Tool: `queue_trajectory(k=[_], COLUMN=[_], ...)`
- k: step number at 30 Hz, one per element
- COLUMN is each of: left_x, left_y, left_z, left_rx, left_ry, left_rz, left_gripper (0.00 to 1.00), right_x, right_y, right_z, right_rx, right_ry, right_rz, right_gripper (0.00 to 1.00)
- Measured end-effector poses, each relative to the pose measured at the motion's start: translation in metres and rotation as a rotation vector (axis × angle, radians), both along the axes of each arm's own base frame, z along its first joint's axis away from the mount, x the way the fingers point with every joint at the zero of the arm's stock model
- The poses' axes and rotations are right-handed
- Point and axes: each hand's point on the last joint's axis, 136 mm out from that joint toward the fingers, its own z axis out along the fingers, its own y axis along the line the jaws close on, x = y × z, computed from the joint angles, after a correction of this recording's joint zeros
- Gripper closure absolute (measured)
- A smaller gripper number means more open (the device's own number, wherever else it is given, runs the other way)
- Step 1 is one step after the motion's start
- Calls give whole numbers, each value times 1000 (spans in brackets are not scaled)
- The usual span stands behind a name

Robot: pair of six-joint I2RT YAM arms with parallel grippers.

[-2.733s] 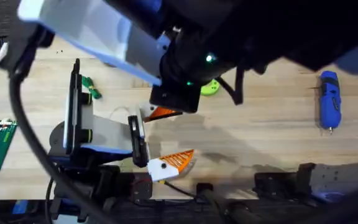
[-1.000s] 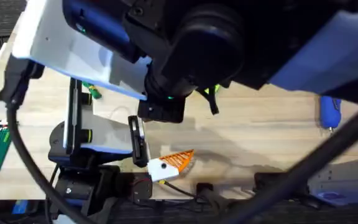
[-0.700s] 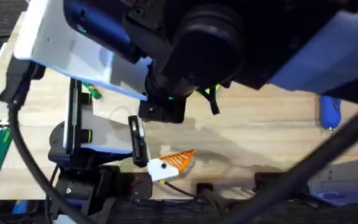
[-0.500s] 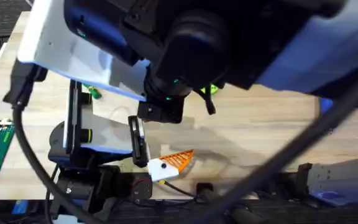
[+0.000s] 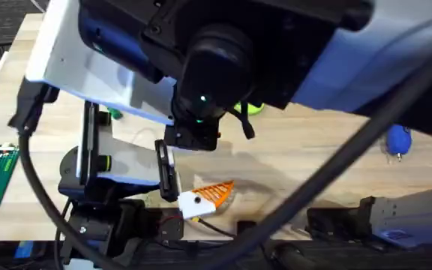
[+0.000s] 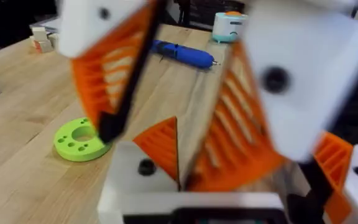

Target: Pick up the gripper from the table and insert it into the empty holder that is missing its gripper. Then pick up a screw, insert it into the mounting hole, and use the screwdriver to tighten it. Finally, clean up the table by picking up the vegetable and placing it into the bucket.

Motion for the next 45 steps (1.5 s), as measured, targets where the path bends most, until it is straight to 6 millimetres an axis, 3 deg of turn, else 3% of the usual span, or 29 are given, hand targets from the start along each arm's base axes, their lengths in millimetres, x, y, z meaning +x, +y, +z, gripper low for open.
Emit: queue_trajectory(k=[5, 6, 10, 17, 22, 26, 28, 30, 31, 35, 38, 41, 45], left_x=[0, 0, 0, 0, 0, 0, 0, 0, 0, 0, 0, 0, 0], left_y=[0, 0, 0, 0, 0, 0, 0, 0, 0, 0, 0, 0, 0], left_z=[0, 0, 0, 0, 0, 0, 0, 0, 0, 0, 0, 0, 0], left_rx=[0, 0, 0, 1, 1, 1, 1, 1, 1, 1, 1, 2, 2], left_ry=[0, 0, -1, -3, -2, -2, -3, -5, -3, -5, -6, -6, -6], left_rz=[0, 0, 1, 1, 1, 1, 1, 1, 1, 1, 1, 1, 1], left_gripper=[8, 8, 8, 8, 8, 10, 126, 246, 355, 943, 996, 997, 997], right_x=[2, 4, 22, 76, 116, 135, 143, 152, 157, 177, 175, 156, 134], right_y=[0, -1, -1, -1, -21, -36, -47, -65, -77, -145, -202, -264, -323], right_z=[0, 1, 4, 19, 24, 26, 25, 23, 23, 47, 71, 88, 102], right_rx=[6, 8, 50, 221, 279, 296, 292, 280, 273, 306, 326, 313, 332], right_ry=[0, 2, 5, 15, 16, 11, 12, 17, 18, -12, -42, -58, -75], right_rz=[-9, -20, -110, -379, -536, -608, -667, -752, -802, -1024, -1166, -1316, -1478], right_gripper=[97, 64, 45, 41, 37, 37, 35, 36, 35, 35, 35, 35, 36])
